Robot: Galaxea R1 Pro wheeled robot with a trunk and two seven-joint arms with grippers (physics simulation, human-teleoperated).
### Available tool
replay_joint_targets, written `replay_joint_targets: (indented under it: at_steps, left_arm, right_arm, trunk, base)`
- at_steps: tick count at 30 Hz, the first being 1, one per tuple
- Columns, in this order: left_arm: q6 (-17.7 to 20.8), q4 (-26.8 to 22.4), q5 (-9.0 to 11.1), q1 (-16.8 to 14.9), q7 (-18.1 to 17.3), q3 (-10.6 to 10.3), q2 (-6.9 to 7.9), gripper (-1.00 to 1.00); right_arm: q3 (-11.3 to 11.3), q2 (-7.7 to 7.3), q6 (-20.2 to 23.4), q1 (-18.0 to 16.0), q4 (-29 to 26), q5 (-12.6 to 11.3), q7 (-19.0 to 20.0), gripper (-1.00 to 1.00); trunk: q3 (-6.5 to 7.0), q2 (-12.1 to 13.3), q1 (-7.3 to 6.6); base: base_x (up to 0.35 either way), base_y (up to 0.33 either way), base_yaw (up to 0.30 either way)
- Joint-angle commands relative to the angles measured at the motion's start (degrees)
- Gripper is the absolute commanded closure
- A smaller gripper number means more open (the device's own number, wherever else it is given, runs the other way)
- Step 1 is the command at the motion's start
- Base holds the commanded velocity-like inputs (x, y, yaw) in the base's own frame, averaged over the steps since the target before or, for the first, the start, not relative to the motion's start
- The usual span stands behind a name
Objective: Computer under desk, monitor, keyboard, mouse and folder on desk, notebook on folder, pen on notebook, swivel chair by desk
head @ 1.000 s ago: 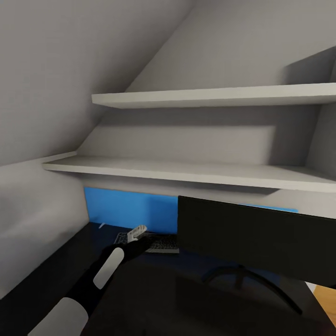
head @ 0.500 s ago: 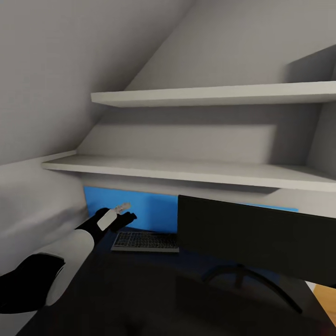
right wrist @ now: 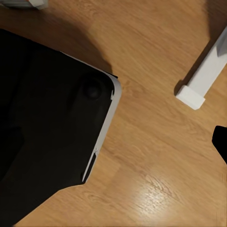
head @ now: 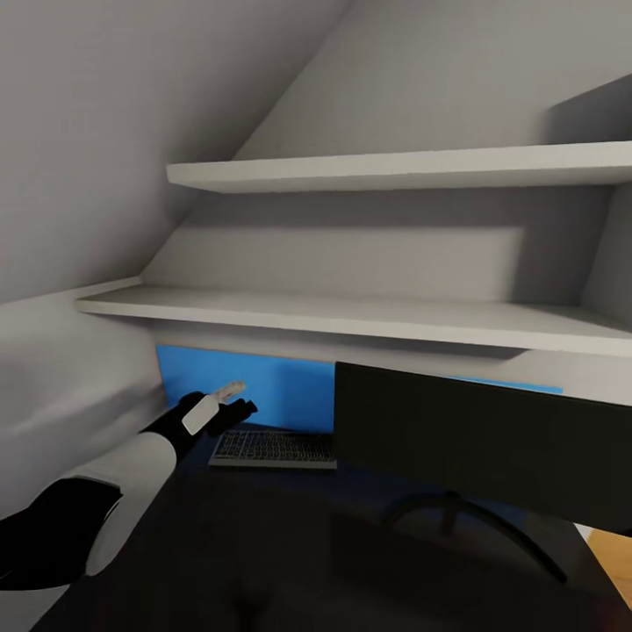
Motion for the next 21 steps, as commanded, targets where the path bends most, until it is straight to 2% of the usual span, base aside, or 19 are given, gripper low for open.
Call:
replay_joint_targets:
  at_steps: [1,14,17,18,19,21]
  left_arm:
    - [0.2,-0.1,0.5,0.1,0.5,-0.4,0.02,-1.0]
    - [0.2,-0.2,0.3,-0.5,0.5,-0.8,-0.14,-1.0]
    - [0.3,-0.2,0.0,-1.7,0.6,-0.9,-0.05,-1.0]
    - [0.4,-0.2,-0.2,-2.2,0.6,-0.9,-0.08,-1.0]
    - [0.9,-0.2,-1.6,-3.9,0.7,-0.9,-0.33,-1.0]
    - [1.2,-0.2,-3.0,-5.1,0.9,-0.9,-0.59,-1.0]
  right_arm:
    - [0.3,-0.07,-0.1,0.0,-0.1,-0.6,0.1,-1.0]
    - [0.3,-0.07,-0.2,0.0,-0.1,-0.6,0.1,-1.0]
    - [0.3,-0.04,-0.2,0.0,-0.2,-0.7,0.1,-1.0]
    - [0.3,-0.05,-0.2,0.0,-0.3,-0.7,0.0,-1.0]
    - [0.3,-0.06,-0.2,0.0,-0.4,-0.7,0.0,-1.0]
    - [0.3,-0.06,-0.2,0.0,-0.5,-0.7,0.0,-1.0]
  trunk:
    - [-0.1,0.0,0.02]
    - [-1.29,0.0,0.02]
    - [-1.57,0.0,0.02]
    - [-1.66,0.0,0.02]
    - [-1.75,0.0,0.02]
    - [-1.93,0.0,0.02]
  base:
    - [0.0,0.0,0.0]
    - [0.0,0.0,0.0]
    - [0.0,0.0,0.0]
    - [0.0,0.0,0.0]
    - [0.0,0.0,0.0]
    - [0.0,0.0,0.0]
